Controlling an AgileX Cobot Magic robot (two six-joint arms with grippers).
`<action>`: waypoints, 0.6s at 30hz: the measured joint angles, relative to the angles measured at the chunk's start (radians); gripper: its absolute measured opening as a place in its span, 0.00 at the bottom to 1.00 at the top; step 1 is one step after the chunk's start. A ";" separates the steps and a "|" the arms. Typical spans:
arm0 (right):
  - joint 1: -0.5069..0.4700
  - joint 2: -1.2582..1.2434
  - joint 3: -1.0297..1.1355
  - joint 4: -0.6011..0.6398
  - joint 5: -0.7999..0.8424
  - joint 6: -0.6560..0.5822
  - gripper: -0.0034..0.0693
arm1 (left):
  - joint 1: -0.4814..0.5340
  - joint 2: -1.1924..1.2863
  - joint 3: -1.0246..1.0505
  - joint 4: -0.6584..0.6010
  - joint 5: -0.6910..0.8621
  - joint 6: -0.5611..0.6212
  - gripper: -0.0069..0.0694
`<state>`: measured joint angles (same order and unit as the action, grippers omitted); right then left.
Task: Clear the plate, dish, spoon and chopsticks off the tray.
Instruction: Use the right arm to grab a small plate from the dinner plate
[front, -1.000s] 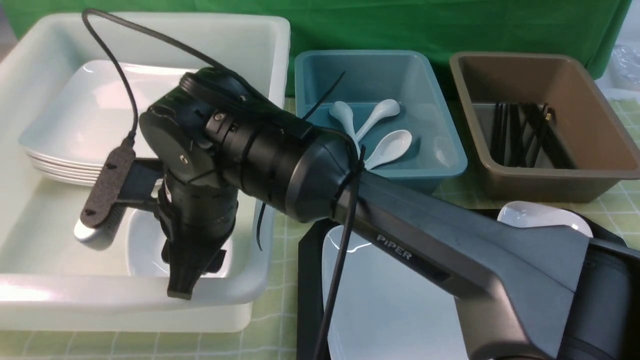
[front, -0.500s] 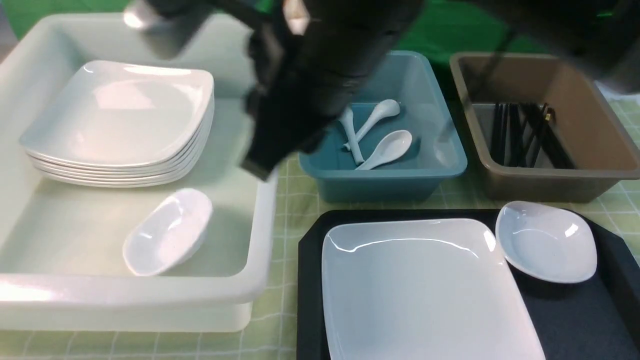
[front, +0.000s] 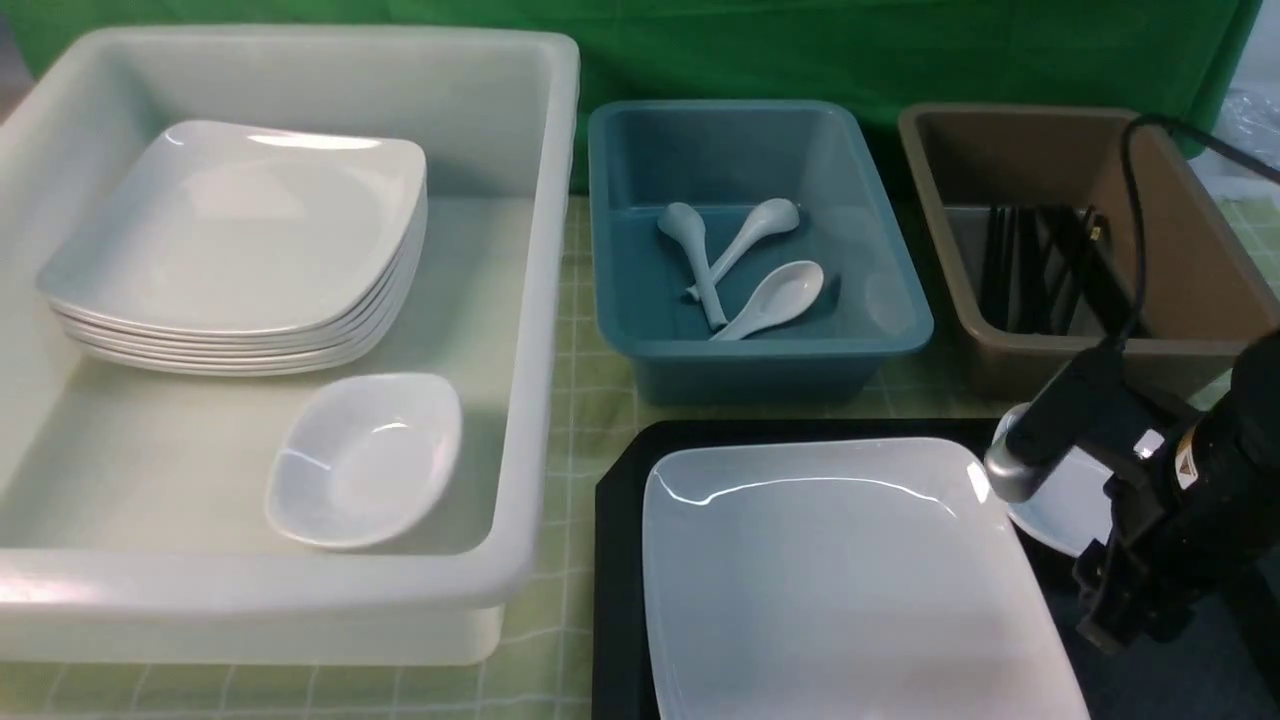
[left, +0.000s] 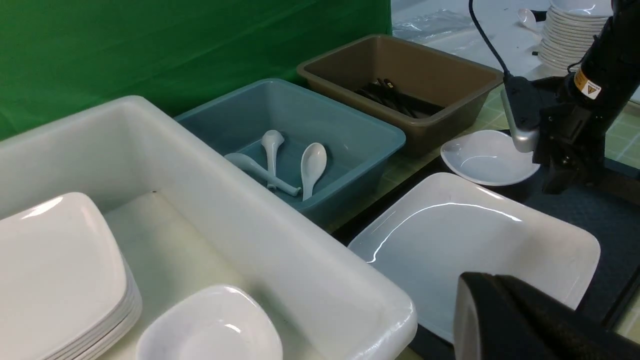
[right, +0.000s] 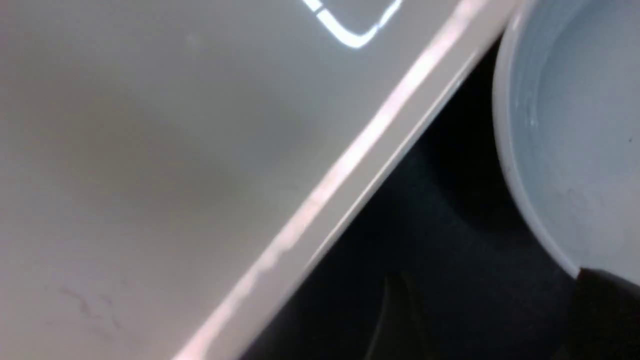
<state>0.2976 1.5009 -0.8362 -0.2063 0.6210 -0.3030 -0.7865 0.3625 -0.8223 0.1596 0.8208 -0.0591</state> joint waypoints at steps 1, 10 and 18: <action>0.000 0.000 0.000 0.000 -0.002 0.001 0.68 | 0.000 0.002 0.000 0.001 0.000 -0.004 0.10; -0.010 -0.013 0.001 -0.012 -0.017 -0.051 0.60 | 0.000 0.271 0.000 0.073 0.083 -0.097 0.10; -0.010 0.081 0.003 -0.115 -0.122 -0.126 0.70 | 0.000 0.411 0.000 -0.039 0.044 -0.019 0.10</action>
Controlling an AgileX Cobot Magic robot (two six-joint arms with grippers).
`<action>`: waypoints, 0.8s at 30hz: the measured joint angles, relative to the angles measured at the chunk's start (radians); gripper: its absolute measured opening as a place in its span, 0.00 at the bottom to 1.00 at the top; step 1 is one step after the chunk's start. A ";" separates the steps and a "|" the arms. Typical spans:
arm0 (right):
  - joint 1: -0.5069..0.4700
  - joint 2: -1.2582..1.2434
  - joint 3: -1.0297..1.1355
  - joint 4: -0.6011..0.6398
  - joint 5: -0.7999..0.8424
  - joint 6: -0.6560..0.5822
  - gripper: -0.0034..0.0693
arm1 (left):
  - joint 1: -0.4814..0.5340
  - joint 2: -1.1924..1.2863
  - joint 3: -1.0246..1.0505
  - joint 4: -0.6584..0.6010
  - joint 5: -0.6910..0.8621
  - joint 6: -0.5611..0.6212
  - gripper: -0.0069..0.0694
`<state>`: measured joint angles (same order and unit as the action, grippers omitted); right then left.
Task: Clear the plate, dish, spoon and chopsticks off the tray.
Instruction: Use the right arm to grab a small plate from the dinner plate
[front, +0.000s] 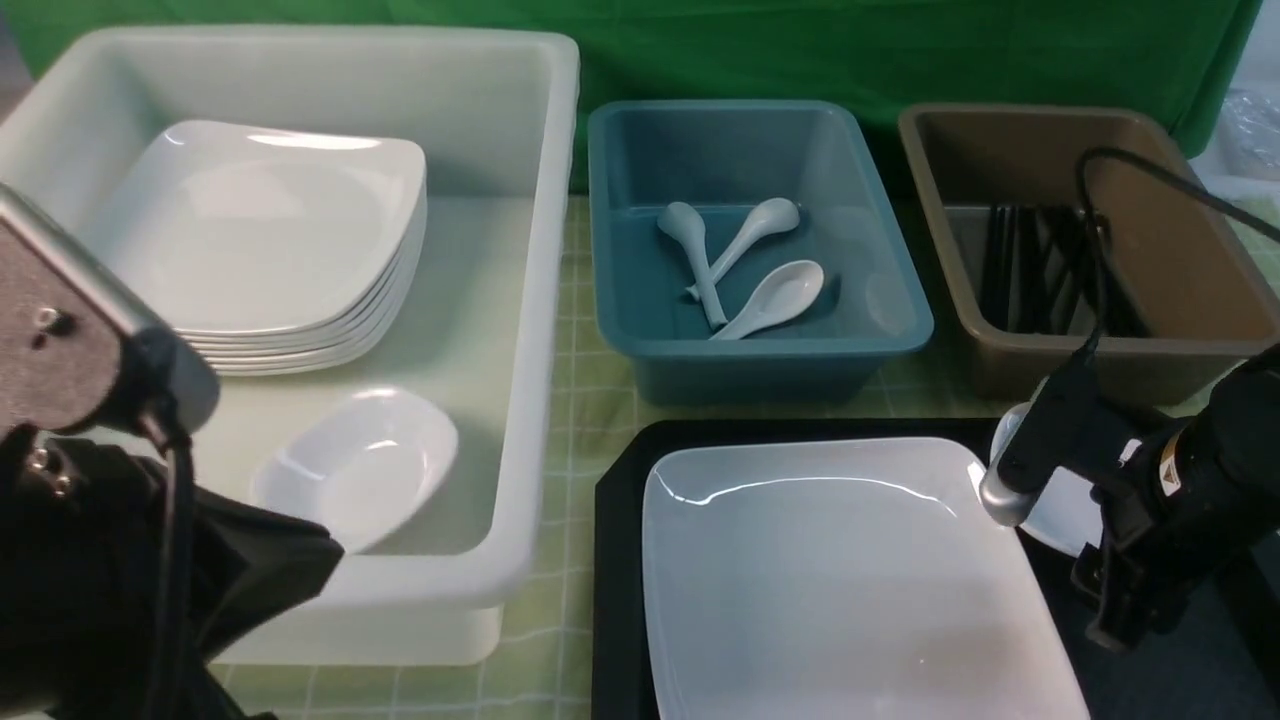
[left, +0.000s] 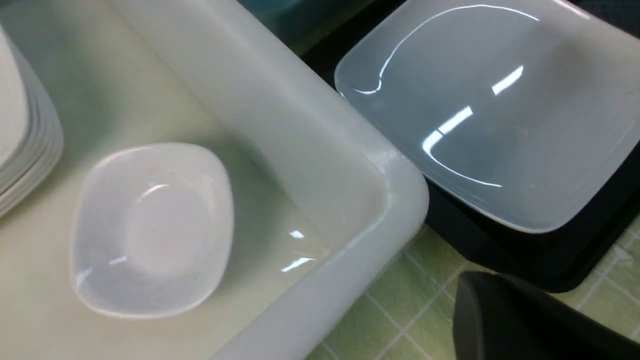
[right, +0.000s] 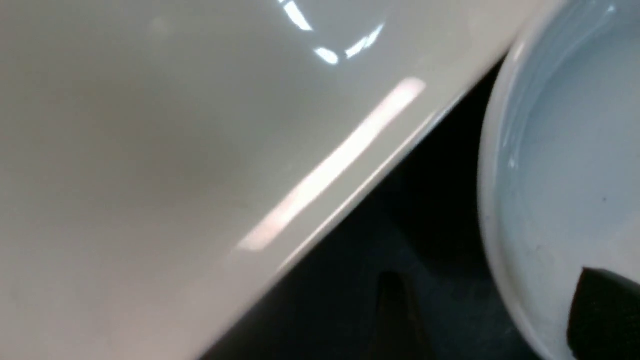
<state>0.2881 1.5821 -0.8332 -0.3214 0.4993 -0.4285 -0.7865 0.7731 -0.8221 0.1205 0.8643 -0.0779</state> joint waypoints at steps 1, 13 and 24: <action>0.000 0.015 0.000 -0.018 -0.022 -0.002 0.70 | 0.000 0.001 0.000 -0.008 -0.003 0.005 0.10; 0.000 0.137 -0.016 -0.123 -0.164 -0.008 0.64 | 0.000 -0.003 0.001 -0.037 -0.025 0.020 0.10; 0.008 0.083 -0.025 -0.145 -0.075 0.004 0.20 | 0.000 -0.004 0.001 -0.042 -0.029 0.029 0.10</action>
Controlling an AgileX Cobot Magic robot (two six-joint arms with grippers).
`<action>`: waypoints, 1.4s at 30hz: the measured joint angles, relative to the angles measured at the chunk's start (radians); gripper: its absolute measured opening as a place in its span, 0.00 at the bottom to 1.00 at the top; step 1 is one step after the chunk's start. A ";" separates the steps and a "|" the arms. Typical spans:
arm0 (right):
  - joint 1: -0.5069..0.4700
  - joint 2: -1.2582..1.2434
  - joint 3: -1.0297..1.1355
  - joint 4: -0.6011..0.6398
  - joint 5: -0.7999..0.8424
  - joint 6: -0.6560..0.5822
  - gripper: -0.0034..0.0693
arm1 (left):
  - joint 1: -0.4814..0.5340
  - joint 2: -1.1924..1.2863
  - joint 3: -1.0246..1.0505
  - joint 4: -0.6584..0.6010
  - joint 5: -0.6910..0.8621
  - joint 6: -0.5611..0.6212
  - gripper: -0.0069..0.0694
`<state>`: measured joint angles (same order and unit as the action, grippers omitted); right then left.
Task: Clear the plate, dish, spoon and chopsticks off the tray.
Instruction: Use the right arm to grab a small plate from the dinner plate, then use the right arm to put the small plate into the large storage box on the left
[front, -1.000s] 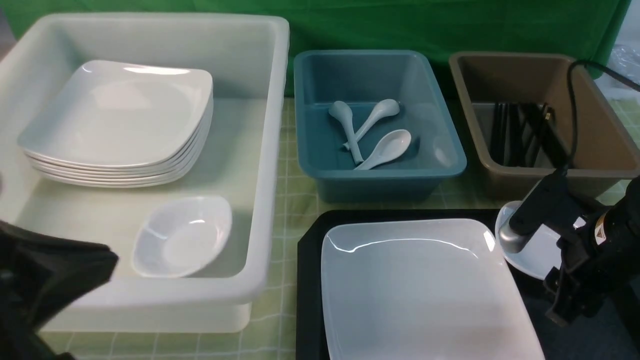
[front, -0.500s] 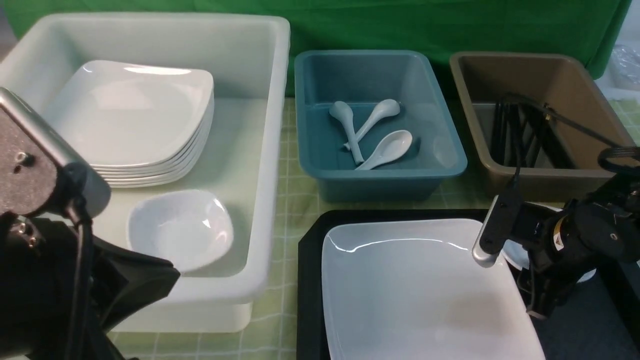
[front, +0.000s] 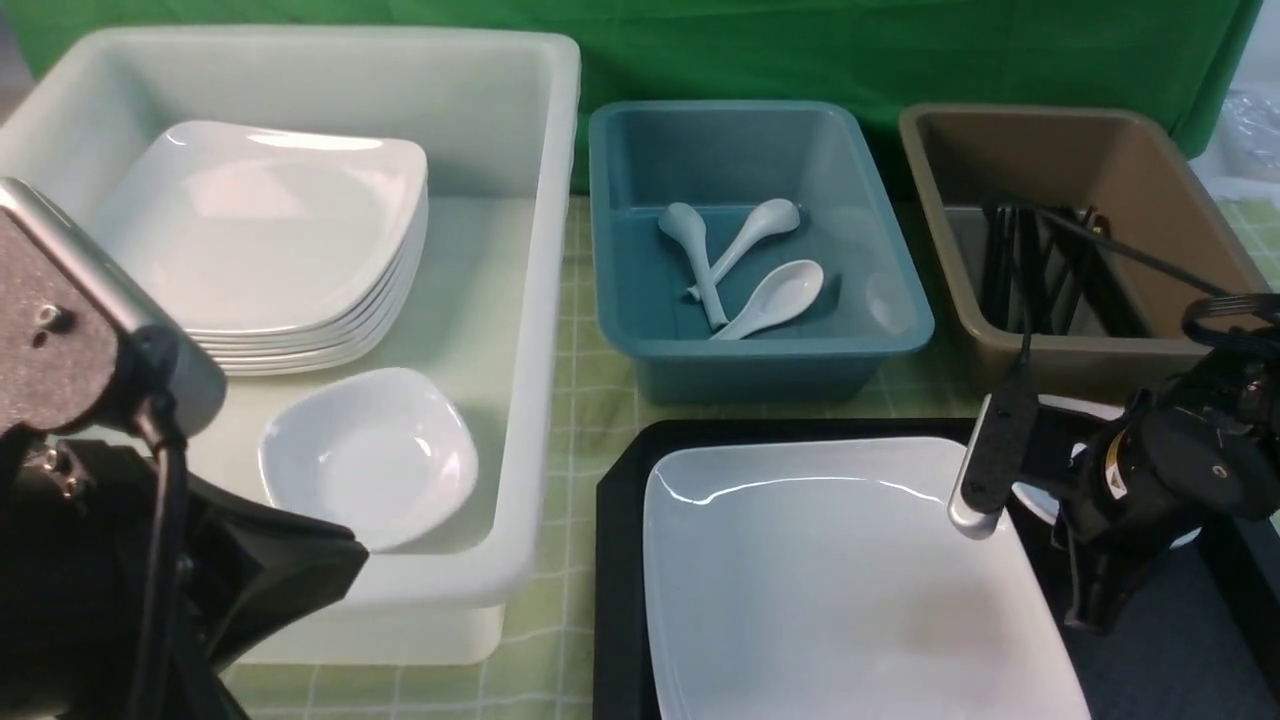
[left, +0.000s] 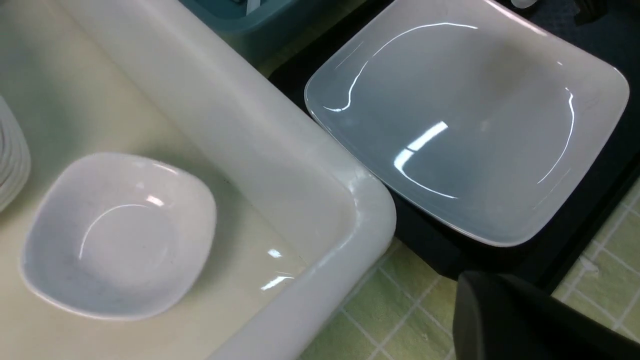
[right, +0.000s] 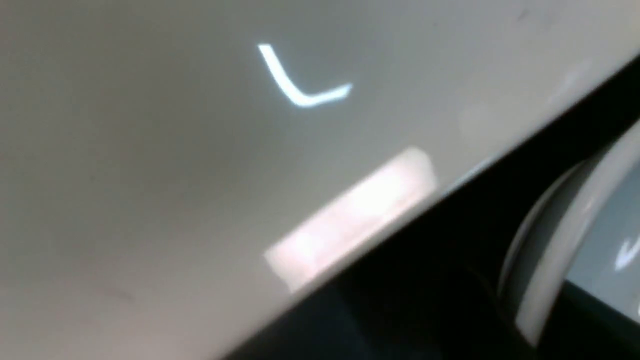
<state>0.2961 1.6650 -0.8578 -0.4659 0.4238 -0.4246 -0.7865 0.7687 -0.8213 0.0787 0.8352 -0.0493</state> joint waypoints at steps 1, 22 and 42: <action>0.003 -0.011 -0.003 0.000 0.024 0.007 0.18 | 0.000 0.000 0.000 0.000 0.000 0.003 0.10; 0.700 -0.309 -0.636 0.124 0.679 0.425 0.12 | 0.000 -0.367 0.000 0.114 -0.043 0.043 0.10; 0.745 -0.185 -0.749 0.269 0.421 0.475 0.12 | 0.000 -0.554 -0.001 0.110 0.064 0.027 0.10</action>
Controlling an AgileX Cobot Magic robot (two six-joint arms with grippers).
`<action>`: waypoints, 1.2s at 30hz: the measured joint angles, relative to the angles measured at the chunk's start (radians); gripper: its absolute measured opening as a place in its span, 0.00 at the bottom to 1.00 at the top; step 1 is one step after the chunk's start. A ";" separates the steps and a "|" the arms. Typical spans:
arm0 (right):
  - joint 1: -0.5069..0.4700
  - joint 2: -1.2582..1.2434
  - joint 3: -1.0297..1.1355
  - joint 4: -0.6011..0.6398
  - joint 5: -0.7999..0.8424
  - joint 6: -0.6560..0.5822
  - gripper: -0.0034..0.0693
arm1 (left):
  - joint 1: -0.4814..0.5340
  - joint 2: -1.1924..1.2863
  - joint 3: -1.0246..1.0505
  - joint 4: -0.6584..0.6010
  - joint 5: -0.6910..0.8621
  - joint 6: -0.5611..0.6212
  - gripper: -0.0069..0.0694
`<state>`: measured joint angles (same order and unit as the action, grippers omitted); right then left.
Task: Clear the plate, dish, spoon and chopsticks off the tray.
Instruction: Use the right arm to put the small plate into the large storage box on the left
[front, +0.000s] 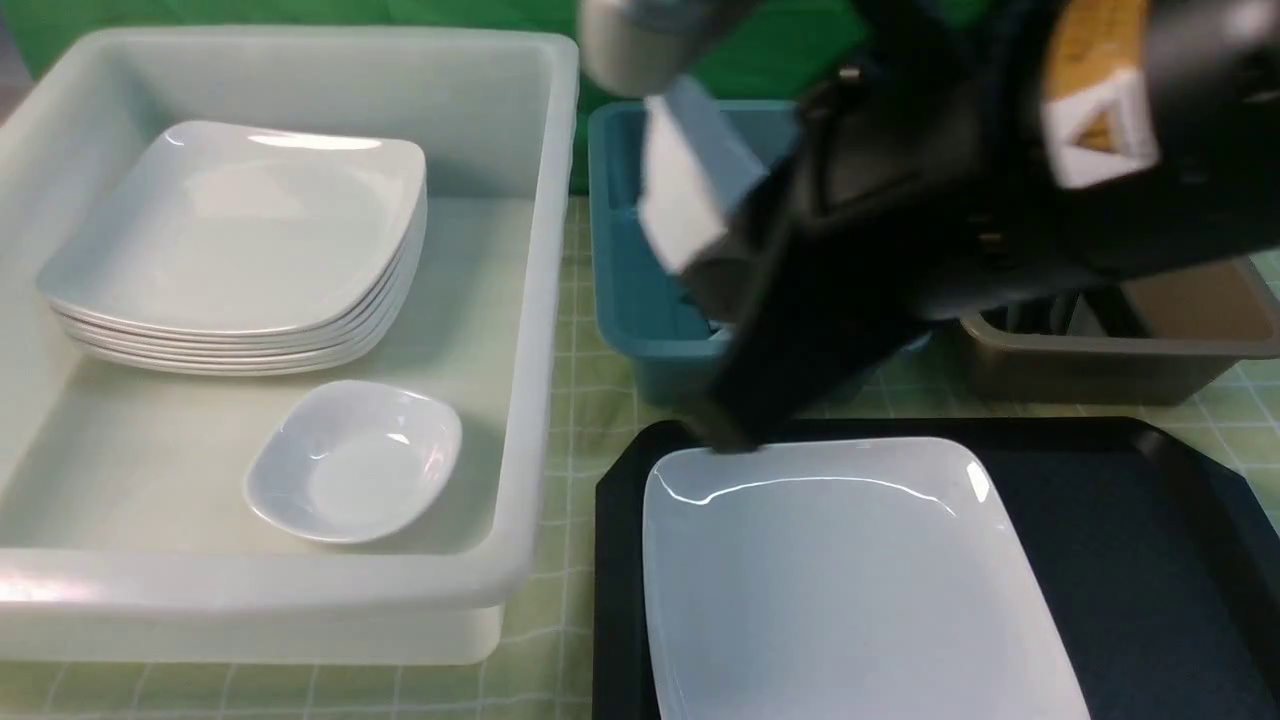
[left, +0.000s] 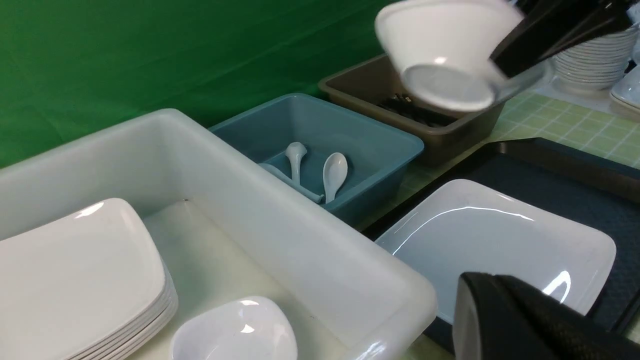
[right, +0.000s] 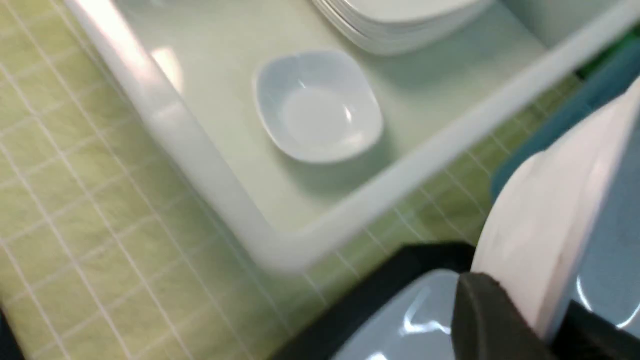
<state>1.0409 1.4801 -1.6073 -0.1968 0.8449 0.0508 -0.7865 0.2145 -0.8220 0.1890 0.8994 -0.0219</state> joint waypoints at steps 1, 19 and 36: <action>0.000 0.038 -0.016 0.020 -0.022 -0.019 0.12 | 0.000 0.000 0.000 0.000 -0.004 0.000 0.10; 0.000 0.837 -0.713 0.117 0.016 -0.262 0.12 | 0.000 0.000 0.001 -0.001 -0.007 -0.002 0.10; -0.003 0.939 -0.752 0.009 -0.019 -0.265 0.51 | 0.000 0.000 0.001 -0.002 -0.007 0.000 0.10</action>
<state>1.0382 2.4193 -2.3588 -0.1877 0.8254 -0.2144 -0.7865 0.2145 -0.8211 0.1873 0.8921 -0.0224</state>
